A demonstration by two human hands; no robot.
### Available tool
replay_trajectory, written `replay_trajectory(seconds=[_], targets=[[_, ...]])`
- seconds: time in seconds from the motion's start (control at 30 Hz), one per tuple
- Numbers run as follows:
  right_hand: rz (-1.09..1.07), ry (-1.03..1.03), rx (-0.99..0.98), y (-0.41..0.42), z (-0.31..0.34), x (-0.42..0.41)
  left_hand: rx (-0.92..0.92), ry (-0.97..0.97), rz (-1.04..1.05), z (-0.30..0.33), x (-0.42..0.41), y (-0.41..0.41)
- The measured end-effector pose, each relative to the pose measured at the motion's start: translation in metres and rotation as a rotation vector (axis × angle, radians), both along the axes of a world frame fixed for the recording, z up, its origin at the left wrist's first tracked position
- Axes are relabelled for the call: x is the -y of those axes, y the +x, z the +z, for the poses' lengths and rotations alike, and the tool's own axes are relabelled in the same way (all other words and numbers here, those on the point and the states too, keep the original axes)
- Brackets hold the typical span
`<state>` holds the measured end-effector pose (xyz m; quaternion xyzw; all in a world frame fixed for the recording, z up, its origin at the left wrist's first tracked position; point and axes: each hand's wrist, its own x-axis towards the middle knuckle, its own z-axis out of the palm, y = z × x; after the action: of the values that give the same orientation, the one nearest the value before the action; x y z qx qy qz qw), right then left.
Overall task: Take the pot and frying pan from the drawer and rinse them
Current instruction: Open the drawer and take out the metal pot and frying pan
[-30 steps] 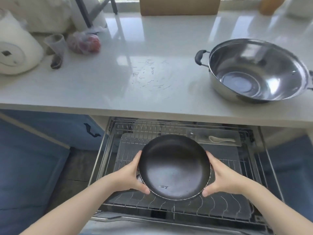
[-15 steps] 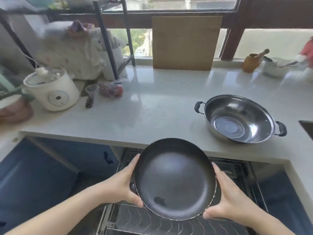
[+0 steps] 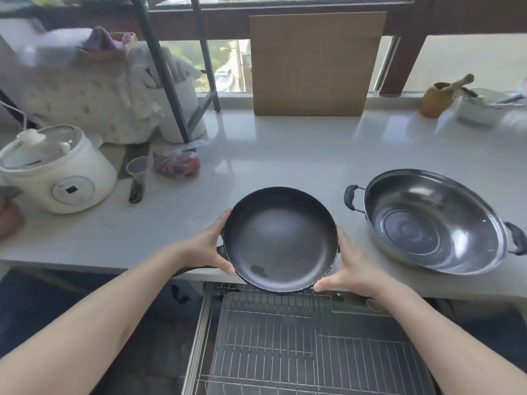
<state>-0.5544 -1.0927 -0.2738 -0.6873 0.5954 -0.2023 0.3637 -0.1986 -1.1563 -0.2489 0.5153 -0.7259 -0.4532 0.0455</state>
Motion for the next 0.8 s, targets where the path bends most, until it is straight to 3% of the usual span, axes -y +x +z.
replay_trajectory(seconds=[0.53,0.8], targets=[[-0.118,0.085,-0.016,0.013,-0.016,0.053,0.073,0.078,-0.035,-0.024,0.085,-0.003],[-0.163,0.107,-0.155,0.015,-0.014,0.047,0.15,0.029,-0.035,-0.03,0.089,-0.004]])
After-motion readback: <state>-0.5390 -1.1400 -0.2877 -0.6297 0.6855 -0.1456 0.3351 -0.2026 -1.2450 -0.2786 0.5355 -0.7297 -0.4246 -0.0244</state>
